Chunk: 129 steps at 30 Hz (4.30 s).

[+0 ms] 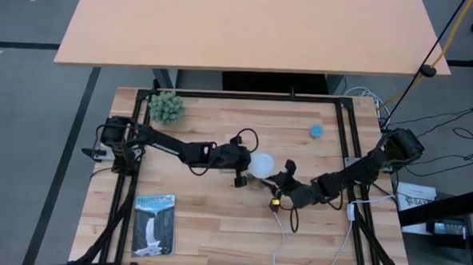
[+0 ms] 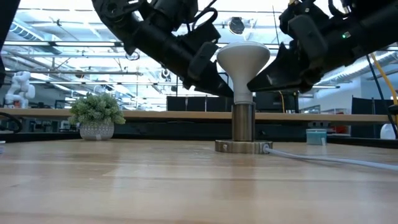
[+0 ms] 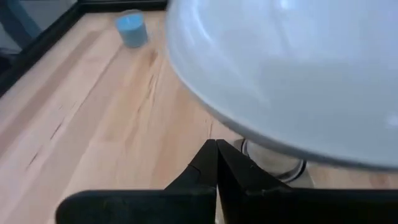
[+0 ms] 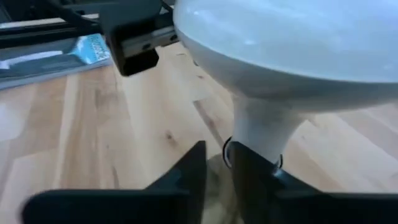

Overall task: Screw lightbulb
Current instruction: Remove the lightbulb from the desk lamp

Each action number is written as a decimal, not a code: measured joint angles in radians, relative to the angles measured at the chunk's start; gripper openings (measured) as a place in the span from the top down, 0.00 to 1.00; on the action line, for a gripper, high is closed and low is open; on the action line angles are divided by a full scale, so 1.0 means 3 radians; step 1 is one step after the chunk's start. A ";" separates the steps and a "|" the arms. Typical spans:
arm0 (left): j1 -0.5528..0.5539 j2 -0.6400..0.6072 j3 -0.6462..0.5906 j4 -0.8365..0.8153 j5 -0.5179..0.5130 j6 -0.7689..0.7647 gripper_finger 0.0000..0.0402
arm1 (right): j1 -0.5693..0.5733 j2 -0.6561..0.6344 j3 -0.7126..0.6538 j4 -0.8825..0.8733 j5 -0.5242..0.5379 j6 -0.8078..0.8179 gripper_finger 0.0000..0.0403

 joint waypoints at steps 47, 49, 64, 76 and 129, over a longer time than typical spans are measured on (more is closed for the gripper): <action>-0.0480 -0.0005 -0.0001 -0.0694 -0.0181 -0.0432 1.00 | -0.0001 0.0000 -0.0001 -0.0713 -0.0004 0.0486 0.97; -0.0475 -0.0005 -0.0001 -0.0693 -0.0183 -0.0433 1.00 | 0.0018 0.0000 -0.0001 -0.0712 -0.0001 0.0488 0.94; -0.0296 -0.0005 -0.0001 -0.0693 -0.0184 -0.0426 1.00 | 0.0070 0.0000 -0.0001 -0.0708 0.0021 0.0455 0.49; -0.0150 -0.0005 0.0000 -0.0469 -0.0086 -0.0422 1.00 | -0.0222 0.0000 -0.0001 -0.0113 0.0063 -0.0058 0.33; 0.0000 -0.0345 -0.0425 -0.0439 -0.0202 -0.0740 1.00 | -0.1197 -0.0683 0.0000 -0.1715 -0.0857 0.0952 0.55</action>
